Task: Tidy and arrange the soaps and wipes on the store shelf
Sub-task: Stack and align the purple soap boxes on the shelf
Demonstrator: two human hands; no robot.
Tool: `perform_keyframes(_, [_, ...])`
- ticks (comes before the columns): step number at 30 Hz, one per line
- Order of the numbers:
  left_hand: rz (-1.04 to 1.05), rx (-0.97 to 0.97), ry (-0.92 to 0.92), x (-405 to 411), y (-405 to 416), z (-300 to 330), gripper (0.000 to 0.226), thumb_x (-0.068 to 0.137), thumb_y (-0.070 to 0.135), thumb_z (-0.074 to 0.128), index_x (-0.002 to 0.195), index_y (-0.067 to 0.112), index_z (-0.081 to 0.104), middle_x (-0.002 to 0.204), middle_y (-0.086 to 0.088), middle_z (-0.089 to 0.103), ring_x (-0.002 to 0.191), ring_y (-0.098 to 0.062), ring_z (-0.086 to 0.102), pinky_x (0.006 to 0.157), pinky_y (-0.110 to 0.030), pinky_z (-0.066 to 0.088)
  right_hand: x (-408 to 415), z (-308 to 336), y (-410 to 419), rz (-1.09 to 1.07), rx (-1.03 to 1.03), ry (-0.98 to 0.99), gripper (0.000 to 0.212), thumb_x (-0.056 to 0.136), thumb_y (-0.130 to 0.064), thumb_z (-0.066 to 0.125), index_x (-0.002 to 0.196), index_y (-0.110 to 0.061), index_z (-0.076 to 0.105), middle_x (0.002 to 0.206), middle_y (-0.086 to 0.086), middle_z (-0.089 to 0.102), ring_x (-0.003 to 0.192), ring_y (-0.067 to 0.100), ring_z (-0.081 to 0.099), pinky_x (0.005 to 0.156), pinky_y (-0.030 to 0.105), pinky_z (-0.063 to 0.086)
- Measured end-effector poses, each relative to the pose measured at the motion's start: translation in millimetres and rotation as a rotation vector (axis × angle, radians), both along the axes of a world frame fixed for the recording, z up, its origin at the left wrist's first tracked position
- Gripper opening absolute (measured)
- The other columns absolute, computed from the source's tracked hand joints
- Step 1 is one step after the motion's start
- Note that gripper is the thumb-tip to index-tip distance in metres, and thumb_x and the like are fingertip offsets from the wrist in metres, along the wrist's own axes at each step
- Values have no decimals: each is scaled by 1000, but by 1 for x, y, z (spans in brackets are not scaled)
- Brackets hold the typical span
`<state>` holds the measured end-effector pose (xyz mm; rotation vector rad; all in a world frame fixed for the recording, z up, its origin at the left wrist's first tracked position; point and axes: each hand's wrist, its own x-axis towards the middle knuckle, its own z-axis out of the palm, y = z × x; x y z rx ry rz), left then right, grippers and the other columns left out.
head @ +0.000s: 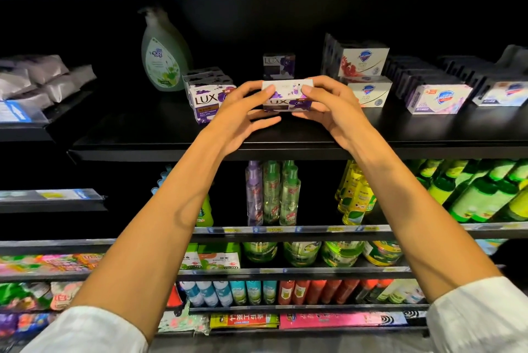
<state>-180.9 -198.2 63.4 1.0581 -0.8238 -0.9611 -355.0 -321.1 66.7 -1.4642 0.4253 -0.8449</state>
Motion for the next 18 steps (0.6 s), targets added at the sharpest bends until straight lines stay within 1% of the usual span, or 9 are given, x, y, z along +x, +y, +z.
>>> perform_keyframes(2, [5, -5, 20, 1, -1, 0, 40, 97, 13, 72, 134, 4, 61, 134, -19, 66, 118, -35, 69, 100, -51, 58, 1, -1, 0, -3, -35, 5, 22, 96, -13, 72, 116, -6, 70, 122, 16, 72, 117, 30, 70, 98, 54, 58])
perform_keyframes(5, [17, -11, 33, 4, -2, -1, 42, 95, 5, 71, 135, -1, 60, 132, -22, 67, 117, -34, 70, 100, -48, 58, 1, -1, 0, 18, -17, 2, 27, 96, -12, 72, 122, -6, 69, 122, 12, 70, 121, 30, 67, 98, 53, 58])
perform_keyframes(8, [51, -18, 24, 3, -3, -3, 46, 93, -1, 71, 137, -3, 55, 135, -24, 63, 119, -33, 69, 98, -44, 59, 4, 0, 1, 24, 58, 13, 25, 101, -22, 67, 122, -9, 70, 123, 16, 70, 118, 29, 70, 98, 51, 59])
perform_keyframes(11, [63, -33, 35, 4, -4, -4, 48, 92, -5, 70, 137, -2, 53, 138, -25, 61, 123, -33, 67, 100, -43, 58, 8, 3, 0, 16, 134, 32, 31, 102, -33, 65, 119, -7, 69, 117, 22, 74, 113, 30, 73, 96, 52, 59])
perform_keyframes(13, [58, -51, 45, 6, -4, -4, 48, 92, -6, 69, 137, -2, 54, 139, -24, 59, 124, -33, 66, 101, -43, 58, 8, 4, -1, 29, 156, 32, 33, 102, -35, 65, 118, -7, 68, 118, 24, 73, 114, 31, 72, 96, 53, 59])
perform_keyframes(15, [57, -58, 34, 7, -4, -4, 50, 91, -8, 69, 138, -1, 54, 140, -21, 58, 125, -32, 65, 101, -44, 58, 6, 4, -1, 51, 181, 21, 35, 102, -33, 65, 123, -4, 66, 120, 23, 73, 114, 32, 72, 93, 52, 61])
perform_keyframes(18, [50, -44, -30, 7, -4, -5, 54, 90, -10, 70, 140, 1, 54, 143, -16, 57, 127, -29, 64, 100, -43, 58, 1, 3, -3, 66, 177, 10, 35, 102, -19, 66, 131, -1, 64, 120, 20, 74, 114, 32, 72, 85, 44, 63])
